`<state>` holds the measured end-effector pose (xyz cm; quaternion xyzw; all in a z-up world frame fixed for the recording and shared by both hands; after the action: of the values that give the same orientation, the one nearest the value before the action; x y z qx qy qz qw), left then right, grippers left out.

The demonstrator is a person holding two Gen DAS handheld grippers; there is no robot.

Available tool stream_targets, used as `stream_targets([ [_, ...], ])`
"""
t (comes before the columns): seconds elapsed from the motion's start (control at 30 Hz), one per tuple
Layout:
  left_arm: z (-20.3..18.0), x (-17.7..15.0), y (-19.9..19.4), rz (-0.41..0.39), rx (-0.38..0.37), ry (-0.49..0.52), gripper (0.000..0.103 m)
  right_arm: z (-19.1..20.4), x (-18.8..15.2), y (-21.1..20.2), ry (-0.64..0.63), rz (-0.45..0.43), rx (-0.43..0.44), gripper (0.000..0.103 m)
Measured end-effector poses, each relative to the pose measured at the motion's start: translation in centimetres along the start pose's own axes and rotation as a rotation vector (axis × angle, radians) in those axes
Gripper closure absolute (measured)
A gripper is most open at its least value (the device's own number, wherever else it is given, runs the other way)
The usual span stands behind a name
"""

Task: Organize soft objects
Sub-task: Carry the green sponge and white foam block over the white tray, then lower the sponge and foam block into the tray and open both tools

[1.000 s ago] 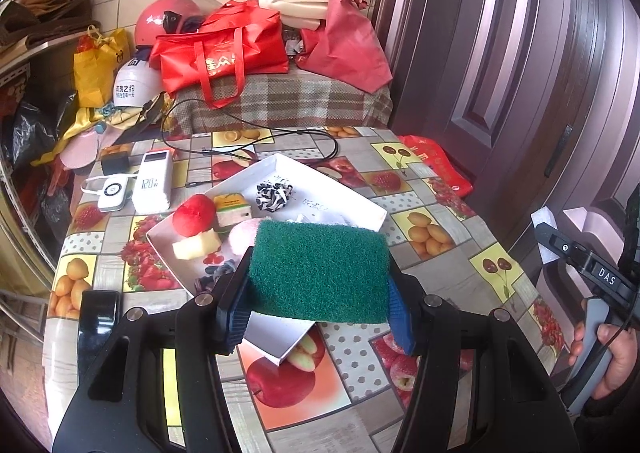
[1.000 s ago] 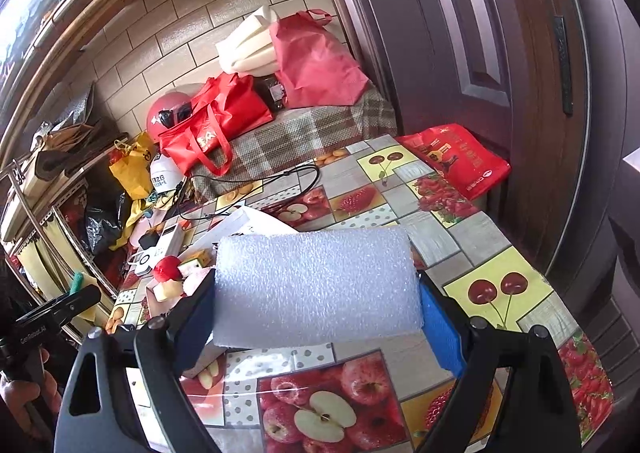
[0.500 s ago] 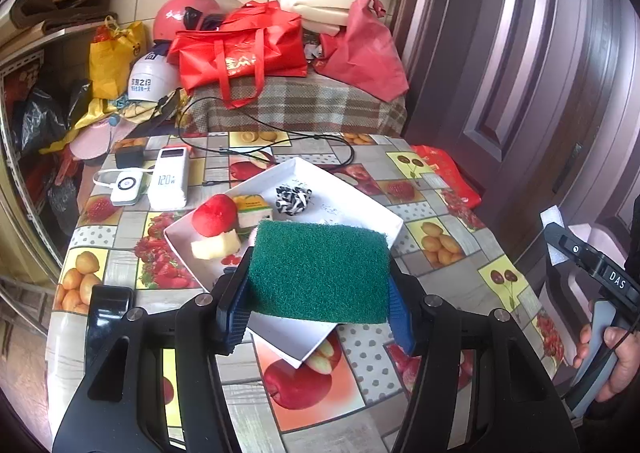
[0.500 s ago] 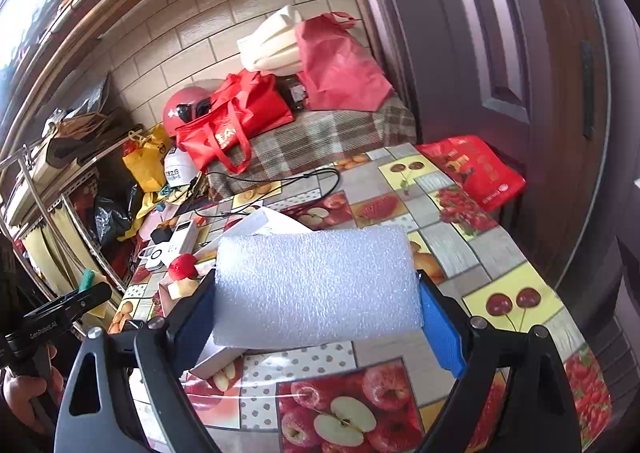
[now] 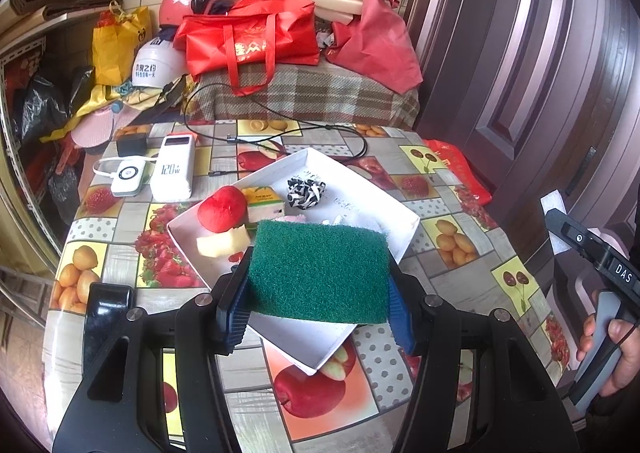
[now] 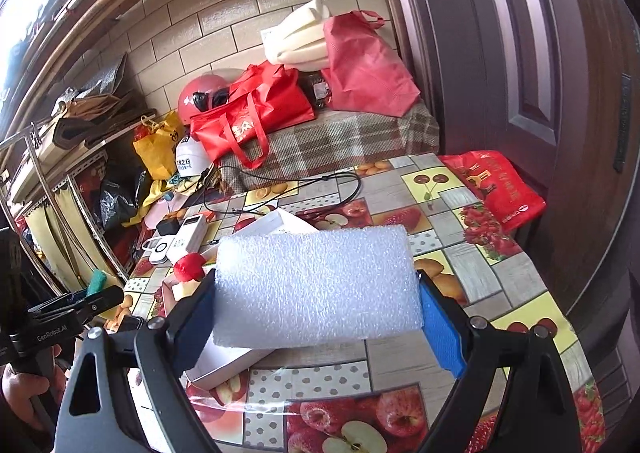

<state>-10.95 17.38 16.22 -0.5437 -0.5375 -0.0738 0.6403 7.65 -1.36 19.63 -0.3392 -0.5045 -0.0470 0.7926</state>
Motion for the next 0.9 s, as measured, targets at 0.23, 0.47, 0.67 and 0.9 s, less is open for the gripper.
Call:
stream_targets([
  [0.23, 1.6, 0.4, 2.4, 0.029, 0.019, -0.024, 0.046, 0.6, 0.0, 2.6, -0.025, 0.044, 0.011, 0.012],
  [0.47, 4.6, 2.8, 6.8, 0.056, 0.044, -0.055, 0.046, 2.2, 0.5, 6.8, -0.091, 0.095, 0.034, 0.012],
  [0.67, 4.0, 4.2, 12.0, 0.110, 0.023, -0.017, 0.046, 4.1, 1.0, 11.9, -0.117, 0.149, 0.084, 0.012],
  [0.9, 4.6, 2.5, 16.2, 0.195, 0.026, -0.034, 0.044, 4.9, -0.8, 19.4, -0.075, 0.290, 0.108, 0.012],
])
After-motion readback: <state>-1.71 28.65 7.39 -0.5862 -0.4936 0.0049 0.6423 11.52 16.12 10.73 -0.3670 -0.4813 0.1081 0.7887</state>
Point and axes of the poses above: each gripper's, at about its wrist camera, not at the fingertips, and y roughly the way its jaws point, z to its left, x to its top, the point moved 2 cm from there along y, roughly the way its jaws point, and after that the axes turned 3 degrees about y, right-handed, at the moved point
